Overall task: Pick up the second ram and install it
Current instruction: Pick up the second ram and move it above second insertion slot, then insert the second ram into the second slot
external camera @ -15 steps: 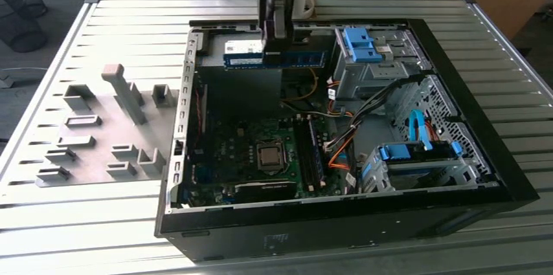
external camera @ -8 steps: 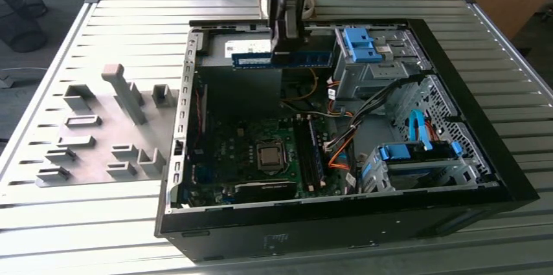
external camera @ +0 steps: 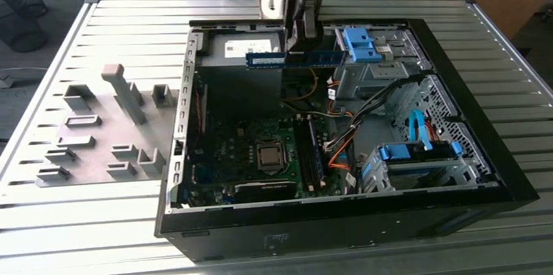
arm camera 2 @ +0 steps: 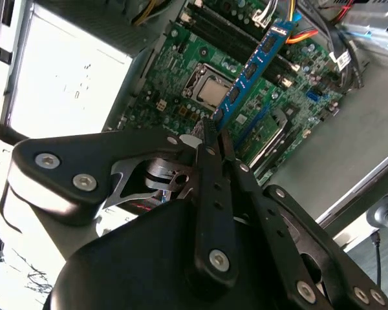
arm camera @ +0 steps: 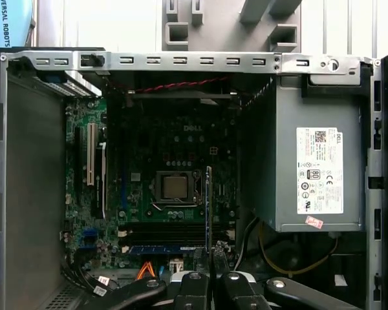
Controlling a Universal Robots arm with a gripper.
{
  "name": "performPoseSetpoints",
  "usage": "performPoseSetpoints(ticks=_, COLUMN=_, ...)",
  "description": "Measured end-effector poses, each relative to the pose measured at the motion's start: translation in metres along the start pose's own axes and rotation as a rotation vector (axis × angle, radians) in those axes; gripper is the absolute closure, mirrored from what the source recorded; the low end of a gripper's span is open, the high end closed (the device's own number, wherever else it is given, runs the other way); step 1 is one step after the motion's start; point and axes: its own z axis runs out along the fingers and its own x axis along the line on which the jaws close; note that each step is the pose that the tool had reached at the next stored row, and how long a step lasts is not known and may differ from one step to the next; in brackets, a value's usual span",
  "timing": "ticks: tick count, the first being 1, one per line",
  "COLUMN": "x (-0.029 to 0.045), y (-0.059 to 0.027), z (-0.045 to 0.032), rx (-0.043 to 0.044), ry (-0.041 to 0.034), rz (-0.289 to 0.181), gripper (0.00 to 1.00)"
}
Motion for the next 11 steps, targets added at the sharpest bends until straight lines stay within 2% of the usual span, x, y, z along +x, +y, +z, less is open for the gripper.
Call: performPoseSetpoints(ticks=11, x=-0.0003, y=-0.0022, z=0.0, rx=0.0003, ry=-0.0002, rz=0.006, gripper=0.86)
